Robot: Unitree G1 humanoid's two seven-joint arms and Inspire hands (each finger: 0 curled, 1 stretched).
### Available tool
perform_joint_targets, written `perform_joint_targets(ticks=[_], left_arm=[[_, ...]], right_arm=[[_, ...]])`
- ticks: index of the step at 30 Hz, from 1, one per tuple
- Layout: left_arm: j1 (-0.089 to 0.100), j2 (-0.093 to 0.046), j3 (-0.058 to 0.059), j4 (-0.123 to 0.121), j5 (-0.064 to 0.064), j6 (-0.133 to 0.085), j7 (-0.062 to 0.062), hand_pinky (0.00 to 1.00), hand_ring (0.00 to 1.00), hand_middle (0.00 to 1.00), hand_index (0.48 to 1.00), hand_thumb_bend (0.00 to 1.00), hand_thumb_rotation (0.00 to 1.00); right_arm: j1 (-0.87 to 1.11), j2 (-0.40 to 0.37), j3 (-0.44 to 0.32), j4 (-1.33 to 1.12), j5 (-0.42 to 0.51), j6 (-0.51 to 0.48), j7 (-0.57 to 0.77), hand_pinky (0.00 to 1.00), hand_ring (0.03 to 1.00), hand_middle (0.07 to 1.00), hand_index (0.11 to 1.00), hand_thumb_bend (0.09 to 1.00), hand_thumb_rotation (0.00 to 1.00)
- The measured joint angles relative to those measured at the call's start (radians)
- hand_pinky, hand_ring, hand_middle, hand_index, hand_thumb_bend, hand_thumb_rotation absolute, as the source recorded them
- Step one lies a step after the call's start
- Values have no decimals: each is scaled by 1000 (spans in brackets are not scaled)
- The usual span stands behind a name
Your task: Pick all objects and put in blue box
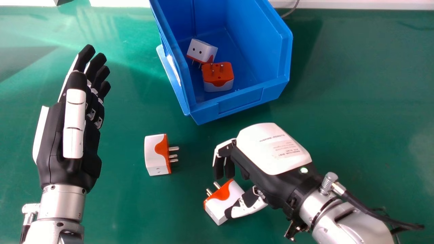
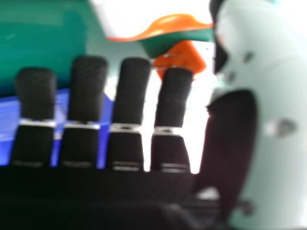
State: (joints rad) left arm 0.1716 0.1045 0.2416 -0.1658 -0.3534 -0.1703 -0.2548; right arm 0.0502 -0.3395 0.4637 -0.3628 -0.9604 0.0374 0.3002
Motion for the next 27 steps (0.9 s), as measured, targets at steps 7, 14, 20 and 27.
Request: perform_joint_targets(ticks=[7, 14, 20, 27], left_arm=[[-3, 0, 0, 0, 0, 0, -2, 989, 955, 939, 933, 691, 852], [-10, -1, 0, 6, 1, -1, -1, 991, 957, 941, 936, 691, 852], [-15, -9, 0, 18, 0, -3, -3, 992, 957, 942, 934, 690, 849], [-19, -9, 0, 31, 1, -19, -4, 993, 957, 941, 933, 689, 850]], right_arm=[[-8, -4, 1, 6, -3, -5, 1, 301, 375, 496, 494, 508, 0], [-11, -17, 0, 7, 0, -16, 1, 301, 375, 495, 493, 508, 0], [-16, -24, 0, 13, 10, -31, -3, 300, 374, 494, 491, 508, 0], [-18, -27, 0, 21, 9, -41, -5, 295, 372, 491, 492, 508, 0]])
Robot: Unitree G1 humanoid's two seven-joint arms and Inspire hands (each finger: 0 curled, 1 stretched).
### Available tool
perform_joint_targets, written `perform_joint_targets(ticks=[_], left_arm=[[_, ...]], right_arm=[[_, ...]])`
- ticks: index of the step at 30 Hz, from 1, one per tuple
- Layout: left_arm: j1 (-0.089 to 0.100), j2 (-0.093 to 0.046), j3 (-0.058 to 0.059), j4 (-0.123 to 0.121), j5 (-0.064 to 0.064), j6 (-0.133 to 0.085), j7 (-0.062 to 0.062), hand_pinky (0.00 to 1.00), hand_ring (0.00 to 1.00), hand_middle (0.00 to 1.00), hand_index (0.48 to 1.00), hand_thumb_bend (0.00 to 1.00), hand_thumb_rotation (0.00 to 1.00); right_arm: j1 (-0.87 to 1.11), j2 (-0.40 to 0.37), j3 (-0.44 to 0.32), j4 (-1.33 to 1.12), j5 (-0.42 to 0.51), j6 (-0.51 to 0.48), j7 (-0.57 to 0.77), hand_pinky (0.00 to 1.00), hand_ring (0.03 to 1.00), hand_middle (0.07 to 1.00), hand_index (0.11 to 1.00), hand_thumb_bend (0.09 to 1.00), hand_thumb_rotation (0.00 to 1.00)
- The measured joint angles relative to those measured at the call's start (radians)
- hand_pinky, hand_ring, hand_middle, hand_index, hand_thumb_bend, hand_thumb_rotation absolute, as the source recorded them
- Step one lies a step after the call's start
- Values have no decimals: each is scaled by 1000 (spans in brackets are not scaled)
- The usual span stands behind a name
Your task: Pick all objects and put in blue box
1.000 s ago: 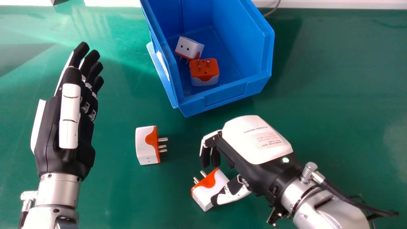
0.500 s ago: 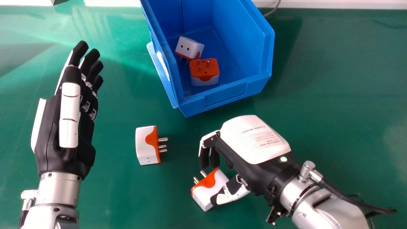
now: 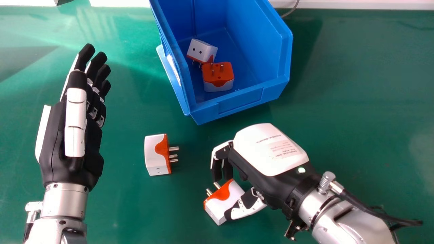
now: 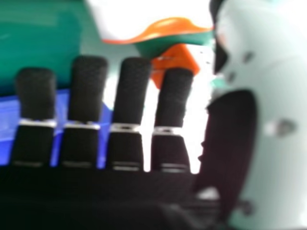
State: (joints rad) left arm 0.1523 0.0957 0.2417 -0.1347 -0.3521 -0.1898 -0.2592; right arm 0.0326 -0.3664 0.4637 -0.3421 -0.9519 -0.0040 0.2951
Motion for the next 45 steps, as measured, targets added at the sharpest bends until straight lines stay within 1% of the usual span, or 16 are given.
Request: perform_joint_targets(ticks=[3, 7, 16, 17, 18, 19, 20, 21, 22, 24, 25, 27, 30, 34, 41, 45], left_arm=[[0, 0, 0, 0, 0, 0, 4, 982, 952, 938, 929, 692, 847], [0, 0, 0, 0, 0, 0, 4, 977, 950, 937, 928, 693, 845], [0, -1, -1, 0, 0, 0, 4, 979, 953, 938, 930, 690, 846], [-1, -1, 0, 1, 0, -1, 3, 984, 956, 940, 933, 689, 847], [-1, -1, 0, 3, 0, -2, 3, 985, 957, 941, 934, 690, 847], [-2, -1, 0, 5, 0, -3, 2, 985, 957, 941, 934, 690, 847], [-2, -1, 0, 6, 1, -3, 2, 984, 957, 941, 935, 692, 848], [-2, -1, 0, 8, 1, -3, 2, 984, 957, 941, 935, 692, 848], [-2, -1, 0, 8, 2, -3, 2, 982, 956, 941, 935, 693, 849], [-2, -1, 0, 8, 1, -5, 2, 976, 953, 939, 934, 693, 846], [-2, -1, 0, 8, 1, -6, 2, 976, 953, 939, 934, 693, 846], [-2, -1, 0, 10, 0, -12, 0, 972, 952, 938, 933, 691, 842], [-3, -1, 0, 15, 1, -19, 0, 963, 948, 935, 930, 691, 842], [-3, -1, -1, 18, 8, -19, 1, 966, 948, 933, 925, 692, 843], [-3, 0, -1, 19, 7, -19, 0, 994, 961, 941, 929, 707, 841], [-3, 0, 0, 19, 7, -19, -1, 998, 963, 944, 933, 717, 835]], right_arm=[[-1, -2, 0, 11, -4, -8, -7, 295, 369, 483, 493, 509, 0], [-1, 6, 1, 21, -29, 2, -19, 291, 365, 476, 494, 509, 0], [-1, 15, 7, 9, -83, 63, 49, 255, 353, 445, 505, 515, 0], [-1, 15, 8, 2, -83, 64, 58, 263, 359, 452, 519, 526, 0], [-1, 15, 9, -7, -84, 66, 70, 279, 377, 473, 544, 604, 30], [-1, 13, 10, -14, -84, 67, 78, 279, 377, 473, 544, 604, 30], [-2, 10, 11, -17, -85, 67, 84, 296, 394, 493, 569, 667, 58], [-2, 8, 12, -18, -89, 67, 87, 296, 394, 493, 569, 667, 58], [-2, 7, 13, -20, -99, 68, 94, 309, 405, 507, 593, 724, 84], [-2, 6, 13, -25, -105, 71, 107, 409, 508, 587, 652, 816, 132], [-2, 6, 12, -31, -107, 73, 115, 409, 508, 587, 652, 816, 132], [-2, 4, 12, -40, -116, 74, 125, 490, 594, 655, 700, 881, 173], [-2, 2, 14, -49, -125, 74, 139, 575, 687, 731, 762, 939, 236], [-2, 0, 17, -56, -144, 69, 143, 630, 745, 782, 806, 970, 290], [-2, 0, 21, -60, -165, 60, 150, 686, 808, 841, 854, 997, 358], [-2, -1, 21, -67, -169, 60, 171, 694, 815, 848, 859, 1000, 365]])
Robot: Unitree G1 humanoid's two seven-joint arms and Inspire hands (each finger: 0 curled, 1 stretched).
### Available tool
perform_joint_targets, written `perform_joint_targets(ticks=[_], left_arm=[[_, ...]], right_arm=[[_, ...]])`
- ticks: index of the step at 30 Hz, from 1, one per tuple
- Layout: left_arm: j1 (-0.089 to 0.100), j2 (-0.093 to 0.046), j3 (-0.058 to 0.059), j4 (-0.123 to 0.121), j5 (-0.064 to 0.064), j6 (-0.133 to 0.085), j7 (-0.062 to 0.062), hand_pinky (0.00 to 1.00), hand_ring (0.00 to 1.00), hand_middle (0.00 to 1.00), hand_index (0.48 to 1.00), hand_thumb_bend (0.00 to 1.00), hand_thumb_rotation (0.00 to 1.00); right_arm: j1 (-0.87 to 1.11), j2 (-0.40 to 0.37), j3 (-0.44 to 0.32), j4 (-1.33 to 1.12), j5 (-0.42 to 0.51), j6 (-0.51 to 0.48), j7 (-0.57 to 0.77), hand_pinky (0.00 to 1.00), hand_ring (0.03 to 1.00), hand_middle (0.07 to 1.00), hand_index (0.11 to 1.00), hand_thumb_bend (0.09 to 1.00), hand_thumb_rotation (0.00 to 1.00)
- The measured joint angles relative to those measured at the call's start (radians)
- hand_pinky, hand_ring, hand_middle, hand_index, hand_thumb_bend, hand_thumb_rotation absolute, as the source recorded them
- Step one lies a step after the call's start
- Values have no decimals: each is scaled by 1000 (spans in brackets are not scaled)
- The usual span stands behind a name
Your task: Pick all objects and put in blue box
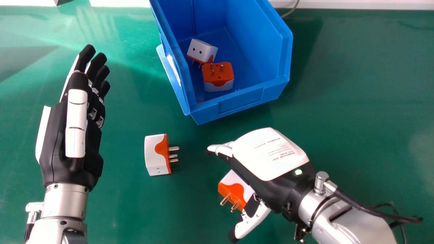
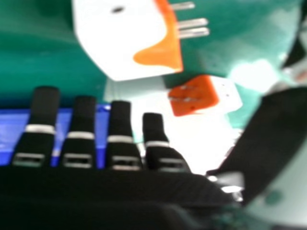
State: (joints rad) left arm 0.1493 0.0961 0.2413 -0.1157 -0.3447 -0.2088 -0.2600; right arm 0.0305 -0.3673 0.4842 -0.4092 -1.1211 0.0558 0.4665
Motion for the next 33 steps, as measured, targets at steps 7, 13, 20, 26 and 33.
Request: perform_joint_targets(ticks=[7, 13, 20, 26, 33], left_arm=[[-2, 0, 1, 16, -1, -1, -4, 992, 958, 940, 931, 705, 839], [-4, 1, 2, 23, -1, -5, -7, 985, 954, 940, 932, 703, 842], [-11, 3, 11, 28, -2, -5, -10, 972, 949, 934, 928, 702, 835], [-18, 3, 13, 29, -1, -5, -16, 967, 945, 932, 929, 704, 841], [-24, 13, 18, 29, -8, -4, -25, 980, 953, 938, 940, 696, 853]], right_arm=[[-8, -7, -1, -25, -3, -2, 19, 685, 802, 835, 846, 1000, 352], [-17, -7, -2, -26, -19, -3, 21, 677, 790, 822, 832, 1000, 335], [-23, -6, -2, -16, -22, -12, 10, 655, 766, 800, 811, 1000, 314], [-38, -1, -2, 49, -22, -24, -38, 644, 753, 787, 794, 1000, 301], [-50, 10, 4, 128, -21, -29, -100, 628, 740, 774, 777, 1000, 267]])
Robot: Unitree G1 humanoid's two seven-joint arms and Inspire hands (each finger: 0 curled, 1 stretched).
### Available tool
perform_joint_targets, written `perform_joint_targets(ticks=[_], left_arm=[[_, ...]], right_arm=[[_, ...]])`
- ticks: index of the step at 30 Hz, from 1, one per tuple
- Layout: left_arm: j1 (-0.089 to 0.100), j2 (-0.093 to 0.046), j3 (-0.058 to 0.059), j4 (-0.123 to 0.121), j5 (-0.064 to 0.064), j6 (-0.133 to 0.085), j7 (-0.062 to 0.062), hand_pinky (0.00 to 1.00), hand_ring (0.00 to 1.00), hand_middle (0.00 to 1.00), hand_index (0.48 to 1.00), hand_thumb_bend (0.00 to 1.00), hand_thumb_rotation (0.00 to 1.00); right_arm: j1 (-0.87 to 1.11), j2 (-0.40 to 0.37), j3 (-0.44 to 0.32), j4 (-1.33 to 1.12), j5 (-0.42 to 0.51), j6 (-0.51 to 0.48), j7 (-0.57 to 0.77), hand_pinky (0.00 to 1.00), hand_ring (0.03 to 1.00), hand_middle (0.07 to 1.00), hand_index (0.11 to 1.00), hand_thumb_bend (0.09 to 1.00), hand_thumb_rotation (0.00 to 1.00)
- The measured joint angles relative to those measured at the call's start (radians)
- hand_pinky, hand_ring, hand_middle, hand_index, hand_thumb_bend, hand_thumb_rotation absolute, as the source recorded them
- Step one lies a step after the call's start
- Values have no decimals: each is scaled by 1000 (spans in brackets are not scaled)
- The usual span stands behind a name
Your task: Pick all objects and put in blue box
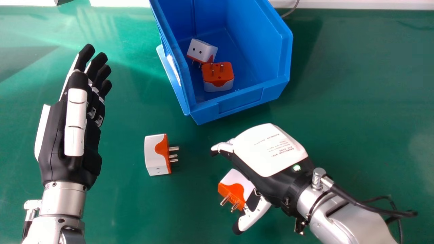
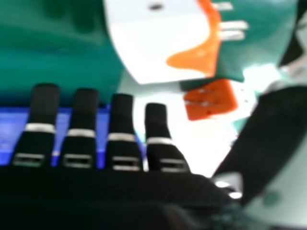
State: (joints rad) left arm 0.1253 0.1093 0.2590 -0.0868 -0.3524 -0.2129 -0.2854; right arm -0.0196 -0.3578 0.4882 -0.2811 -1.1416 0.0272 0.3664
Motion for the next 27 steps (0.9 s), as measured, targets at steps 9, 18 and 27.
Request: perform_joint_targets(ticks=[9, 18, 27], left_arm=[[-4, 22, 0, 0, 1, 1, -10, 997, 969, 954, 950, 685, 882], [-4, 24, 0, 0, 28, -5, -3, 996, 961, 950, 946, 699, 908], [-5, 26, 1, 0, 28, -5, -10, 998, 963, 951, 948, 704, 906]], right_arm=[[-16, -1, 19, 90, 0, 0, -38, 625, 726, 767, 766, 1000, 238], [-37, -4, 23, 147, 6, -1, -78, 609, 713, 757, 745, 1000, 184], [-44, 0, 16, 211, 88, -39, -179, 492, 590, 654, 667, 896, 112]])
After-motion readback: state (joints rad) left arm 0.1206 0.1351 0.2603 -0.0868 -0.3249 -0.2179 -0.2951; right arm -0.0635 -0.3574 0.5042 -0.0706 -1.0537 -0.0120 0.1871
